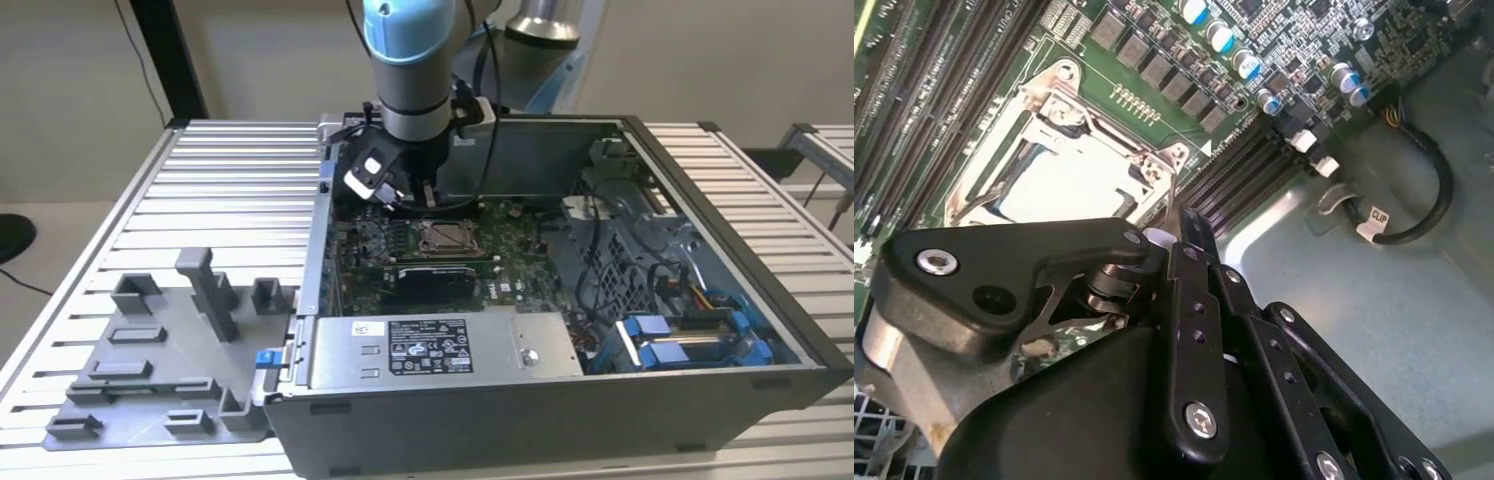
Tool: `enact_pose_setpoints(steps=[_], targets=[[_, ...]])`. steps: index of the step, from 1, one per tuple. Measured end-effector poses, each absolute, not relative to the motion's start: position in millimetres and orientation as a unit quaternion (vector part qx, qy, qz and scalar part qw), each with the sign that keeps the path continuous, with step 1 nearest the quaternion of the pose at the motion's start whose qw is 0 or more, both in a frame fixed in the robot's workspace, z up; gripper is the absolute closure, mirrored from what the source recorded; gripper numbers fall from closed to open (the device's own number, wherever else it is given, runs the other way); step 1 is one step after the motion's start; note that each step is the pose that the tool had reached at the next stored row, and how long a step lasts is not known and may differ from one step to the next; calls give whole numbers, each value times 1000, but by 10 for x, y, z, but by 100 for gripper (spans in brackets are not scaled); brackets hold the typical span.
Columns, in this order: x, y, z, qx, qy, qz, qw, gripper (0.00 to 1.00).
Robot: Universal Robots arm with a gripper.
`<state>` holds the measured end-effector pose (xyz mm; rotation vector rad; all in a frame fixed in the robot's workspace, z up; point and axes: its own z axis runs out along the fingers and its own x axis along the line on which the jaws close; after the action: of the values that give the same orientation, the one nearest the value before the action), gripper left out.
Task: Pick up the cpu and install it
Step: 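Install the first cpu locking lever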
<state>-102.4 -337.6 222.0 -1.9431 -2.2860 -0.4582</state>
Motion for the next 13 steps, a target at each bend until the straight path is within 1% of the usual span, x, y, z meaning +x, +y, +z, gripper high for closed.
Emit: enact_pose_setpoints(steps=[13], targets=[[-1022,-3346,2187,-639,-752,-154,56,100]])
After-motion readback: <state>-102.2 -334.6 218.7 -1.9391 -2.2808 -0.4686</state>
